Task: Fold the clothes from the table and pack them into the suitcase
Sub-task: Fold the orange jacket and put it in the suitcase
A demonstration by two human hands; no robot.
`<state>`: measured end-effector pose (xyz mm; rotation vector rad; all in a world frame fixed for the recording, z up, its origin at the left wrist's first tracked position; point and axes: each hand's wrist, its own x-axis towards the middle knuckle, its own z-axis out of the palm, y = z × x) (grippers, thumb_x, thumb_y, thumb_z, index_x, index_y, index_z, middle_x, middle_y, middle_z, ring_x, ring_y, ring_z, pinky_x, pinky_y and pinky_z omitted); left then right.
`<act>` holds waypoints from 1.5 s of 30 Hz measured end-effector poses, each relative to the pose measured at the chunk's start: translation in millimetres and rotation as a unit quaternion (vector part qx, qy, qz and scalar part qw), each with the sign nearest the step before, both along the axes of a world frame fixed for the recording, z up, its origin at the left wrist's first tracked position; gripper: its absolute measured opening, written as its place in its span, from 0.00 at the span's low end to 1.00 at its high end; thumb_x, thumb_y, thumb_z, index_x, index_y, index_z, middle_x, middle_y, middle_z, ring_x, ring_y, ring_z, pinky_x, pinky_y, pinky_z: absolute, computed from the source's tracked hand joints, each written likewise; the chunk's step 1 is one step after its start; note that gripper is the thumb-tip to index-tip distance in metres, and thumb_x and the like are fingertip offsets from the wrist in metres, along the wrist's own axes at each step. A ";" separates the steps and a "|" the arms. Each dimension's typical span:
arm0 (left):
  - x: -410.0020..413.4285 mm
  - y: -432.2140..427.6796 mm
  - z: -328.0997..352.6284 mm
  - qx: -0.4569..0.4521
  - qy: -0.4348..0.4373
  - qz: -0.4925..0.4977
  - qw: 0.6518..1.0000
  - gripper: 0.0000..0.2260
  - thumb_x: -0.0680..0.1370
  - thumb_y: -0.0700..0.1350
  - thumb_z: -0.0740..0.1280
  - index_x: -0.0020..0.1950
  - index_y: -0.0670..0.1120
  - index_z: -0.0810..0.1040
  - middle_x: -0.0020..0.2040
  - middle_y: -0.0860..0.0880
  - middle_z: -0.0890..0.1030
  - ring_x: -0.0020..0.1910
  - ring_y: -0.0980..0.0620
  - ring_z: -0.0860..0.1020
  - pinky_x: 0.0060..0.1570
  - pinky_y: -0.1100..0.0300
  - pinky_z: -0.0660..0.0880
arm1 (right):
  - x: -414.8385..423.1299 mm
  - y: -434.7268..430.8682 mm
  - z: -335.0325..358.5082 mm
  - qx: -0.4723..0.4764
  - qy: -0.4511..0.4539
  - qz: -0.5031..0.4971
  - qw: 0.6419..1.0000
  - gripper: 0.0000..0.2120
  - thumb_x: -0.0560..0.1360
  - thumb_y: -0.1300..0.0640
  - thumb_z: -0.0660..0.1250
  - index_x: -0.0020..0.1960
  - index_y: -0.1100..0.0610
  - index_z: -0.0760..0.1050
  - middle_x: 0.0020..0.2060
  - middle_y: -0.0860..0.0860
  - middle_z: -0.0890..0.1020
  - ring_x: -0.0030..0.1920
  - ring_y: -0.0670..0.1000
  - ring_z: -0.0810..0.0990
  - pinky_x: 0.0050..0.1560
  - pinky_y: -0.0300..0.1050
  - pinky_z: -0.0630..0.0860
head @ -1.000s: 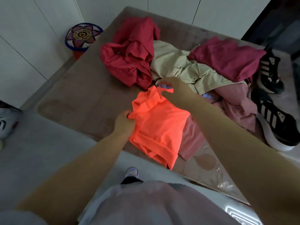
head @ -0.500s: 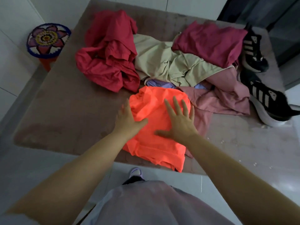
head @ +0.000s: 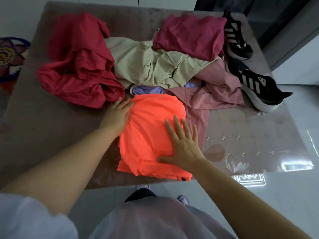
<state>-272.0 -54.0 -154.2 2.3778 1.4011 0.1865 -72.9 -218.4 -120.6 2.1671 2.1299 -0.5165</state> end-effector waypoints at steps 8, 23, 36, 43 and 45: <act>-12.3 -41.0 29.8 0.115 -0.076 -0.251 0.958 0.21 0.79 0.49 0.54 0.71 0.46 0.65 0.71 0.46 0.67 0.71 0.45 0.62 0.72 0.52 0.48 | 8.6 -37.3 -23.8 0.149 -0.036 0.152 0.976 0.41 0.69 0.25 0.50 0.77 0.43 0.49 0.75 0.54 0.55 0.74 0.60 0.55 0.68 0.67 0.53; -47.1 -104.8 -7.2 0.135 0.139 -0.350 0.916 0.34 0.75 0.66 0.53 0.77 0.57 0.46 0.75 0.58 0.59 0.74 0.52 0.59 0.69 0.43 0.43 | 47.9 -39.5 -32.8 0.097 -0.065 0.290 0.950 0.35 0.74 0.33 0.48 0.77 0.44 0.47 0.75 0.53 0.58 0.71 0.57 0.65 0.65 0.58 0.67; -30.3 -98.6 33.5 0.068 0.065 -0.329 0.940 0.19 0.65 0.41 0.70 0.57 0.44 0.81 0.54 0.48 0.83 0.52 0.49 0.82 0.72 0.54 0.49 | 13.2 -67.9 -25.0 0.120 -0.035 0.200 0.972 0.39 0.70 0.30 0.53 0.76 0.46 0.55 0.75 0.53 0.59 0.71 0.61 0.59 0.65 0.67 0.59; -3.8 -79.6 87.4 -0.202 0.055 -0.217 0.954 0.06 0.76 0.41 0.67 0.51 0.45 0.81 0.42 0.48 0.82 0.43 0.51 0.78 0.47 0.57 0.74 | 0.8 -67.0 -16.6 0.136 -0.040 0.123 0.982 0.34 0.71 0.39 0.57 0.73 0.52 0.58 0.68 0.54 0.72 0.64 0.61 0.75 0.61 0.68 0.66; -1.0 -75.7 95.0 -0.250 0.046 -0.205 0.945 0.04 0.75 0.41 0.68 0.47 0.47 0.82 0.39 0.48 0.81 0.37 0.56 0.75 0.40 0.58 0.72 | 1.6 -68.1 -13.2 0.155 -0.026 0.126 0.980 0.39 0.66 0.46 0.71 0.72 0.55 0.61 0.65 0.54 0.75 0.61 0.59 0.78 0.61 0.68 0.67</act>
